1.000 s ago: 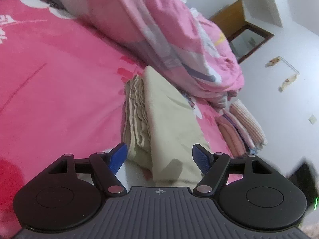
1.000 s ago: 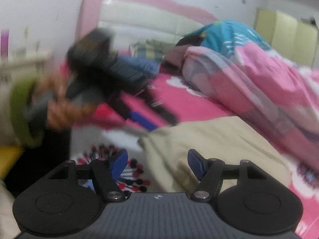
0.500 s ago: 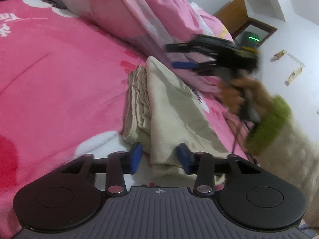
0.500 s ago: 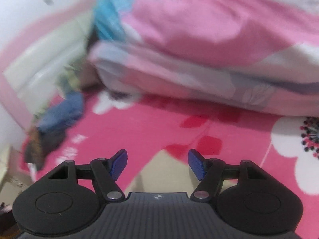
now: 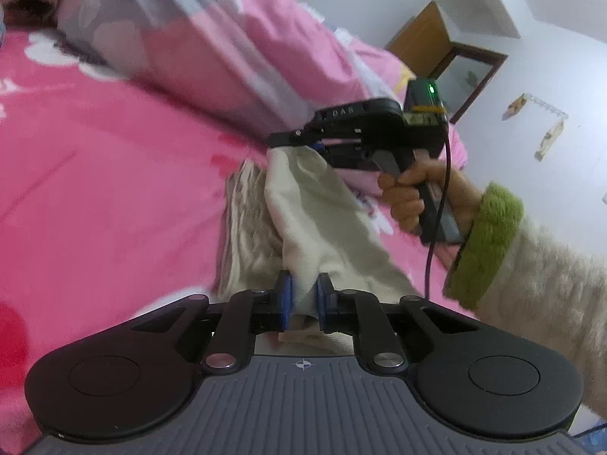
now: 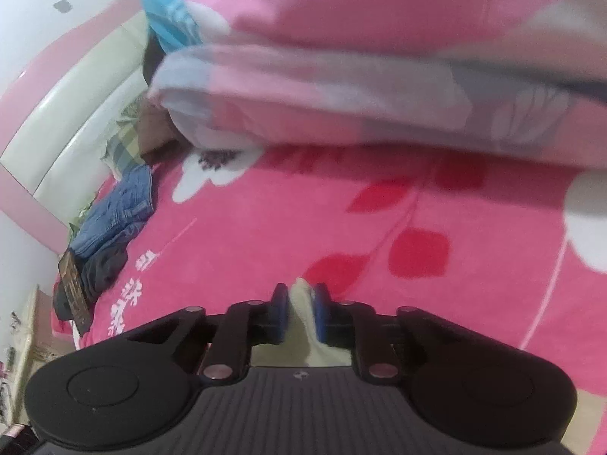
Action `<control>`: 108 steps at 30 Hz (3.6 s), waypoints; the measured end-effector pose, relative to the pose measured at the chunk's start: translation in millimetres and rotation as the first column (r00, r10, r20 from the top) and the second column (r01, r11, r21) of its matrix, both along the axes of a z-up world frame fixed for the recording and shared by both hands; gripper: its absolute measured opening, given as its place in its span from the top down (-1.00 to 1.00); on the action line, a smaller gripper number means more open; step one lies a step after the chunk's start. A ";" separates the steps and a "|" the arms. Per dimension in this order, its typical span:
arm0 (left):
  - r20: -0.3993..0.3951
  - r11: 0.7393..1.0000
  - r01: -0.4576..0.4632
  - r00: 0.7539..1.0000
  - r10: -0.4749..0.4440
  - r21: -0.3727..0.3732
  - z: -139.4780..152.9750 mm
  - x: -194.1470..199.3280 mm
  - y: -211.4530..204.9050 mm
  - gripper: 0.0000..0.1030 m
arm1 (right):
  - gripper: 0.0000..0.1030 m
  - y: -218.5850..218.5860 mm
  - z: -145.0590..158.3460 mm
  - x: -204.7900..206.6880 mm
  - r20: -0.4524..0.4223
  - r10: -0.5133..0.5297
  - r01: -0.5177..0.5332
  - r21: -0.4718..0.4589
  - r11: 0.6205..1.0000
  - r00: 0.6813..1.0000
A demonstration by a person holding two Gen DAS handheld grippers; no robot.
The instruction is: Fold clothes
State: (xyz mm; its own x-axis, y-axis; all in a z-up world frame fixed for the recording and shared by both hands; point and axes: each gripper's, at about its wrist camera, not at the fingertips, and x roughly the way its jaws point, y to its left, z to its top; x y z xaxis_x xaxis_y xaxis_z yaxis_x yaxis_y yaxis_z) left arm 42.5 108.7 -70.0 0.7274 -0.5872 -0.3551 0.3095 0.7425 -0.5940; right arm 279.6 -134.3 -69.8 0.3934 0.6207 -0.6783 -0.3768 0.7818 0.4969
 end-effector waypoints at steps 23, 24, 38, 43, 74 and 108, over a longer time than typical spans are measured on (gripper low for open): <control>0.018 0.988 -0.087 0.996 0.086 0.126 25.3 32.3 13.4 0.17 | 0.26 -144.5 75.8 -136.2 0.304 -0.155 0.115 0.144 0.983 0.940; 0.016 0.986 -0.067 0.998 0.066 0.153 27.8 40.2 4.1 0.17 | 0.26 -155.5 77.0 -154.8 0.310 -0.159 0.126 0.125 0.984 0.937; -0.166 0.933 -0.049 0.979 0.114 0.356 0.2 90.5 -34.5 0.00 | 0.30 -90.3 -33.0 -246.2 0.430 0.095 -0.004 -0.209 0.978 0.898; -0.009 0.902 -0.074 0.996 0.086 0.426 24.9 68.2 -48.1 0.01 | 0.31 -102.7 18.3 -223.6 0.483 0.041 0.063 -0.197 0.978 0.875; 0.129 0.870 -0.031 0.991 -0.038 0.492 -12.1 44.7 -73.9 -0.16 | 0.19 29.5 -30.9 -28.9 0.318 0.200 -0.099 -0.309 0.946 0.927; 0.032 0.887 0.031 0.998 -0.051 0.460 3.0 54.5 -54.1 -0.40 | 0.18 -69.6 -19.4 -296.4 0.454 -0.042 0.180 -0.265 0.947 0.890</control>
